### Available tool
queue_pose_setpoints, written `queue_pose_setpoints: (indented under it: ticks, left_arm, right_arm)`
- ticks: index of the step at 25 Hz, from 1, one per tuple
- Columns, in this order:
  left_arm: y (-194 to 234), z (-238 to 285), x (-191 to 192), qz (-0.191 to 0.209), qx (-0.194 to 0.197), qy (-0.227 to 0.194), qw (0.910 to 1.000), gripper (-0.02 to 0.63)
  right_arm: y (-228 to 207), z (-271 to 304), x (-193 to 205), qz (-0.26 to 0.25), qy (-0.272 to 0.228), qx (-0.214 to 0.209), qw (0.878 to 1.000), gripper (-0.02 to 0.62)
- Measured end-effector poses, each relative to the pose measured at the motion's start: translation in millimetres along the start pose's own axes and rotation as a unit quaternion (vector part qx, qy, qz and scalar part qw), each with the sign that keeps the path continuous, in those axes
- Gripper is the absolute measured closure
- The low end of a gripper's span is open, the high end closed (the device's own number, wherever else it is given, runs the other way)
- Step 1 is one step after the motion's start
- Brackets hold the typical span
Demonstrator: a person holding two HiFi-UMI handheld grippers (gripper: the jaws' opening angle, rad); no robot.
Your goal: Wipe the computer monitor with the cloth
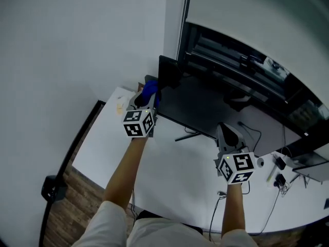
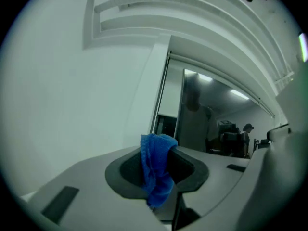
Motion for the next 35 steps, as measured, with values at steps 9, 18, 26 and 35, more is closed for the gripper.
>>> queue_pose_setpoints:
  ticks: [9,18,26,35]
  left_arm:
    - [-51.7,-22.5,-99.5,0.073,0.027,-0.061,0.9952,0.485]
    - [-107.0,-38.0,-172.2,0.170,0.009,-0.081,0.9820,0.485]
    - [-222.5,-31.0,-141.5,0.214,0.105,-0.004,0.9713,0.485]
    - [-344.7,-25.1,-85.0,0.223,0.188,0.032,0.9561,0.485]
  right_arm:
    - [-29.8,-39.1,-54.8,-0.014,-0.024,0.022,0.999,0.580]
    - [-53.0,-85.8,-85.5,-0.023,-0.057,0.034,0.998,0.580]
    - [-82.8,-139.5,-74.3,-0.012,-0.060,0.060,0.996,0.578]
    - [-131.3,-218.7,-54.3,-0.011,-0.048,0.110,0.993,0.580]
Point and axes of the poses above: the fingertips, and each gripper's own axes: z forward along the fingers, y to its left, x out of its underside, the point moved 2 cm from there along -z, backward along the fingers, and after that the axes turned 11 degrees about -z, right-handed, at the moved point
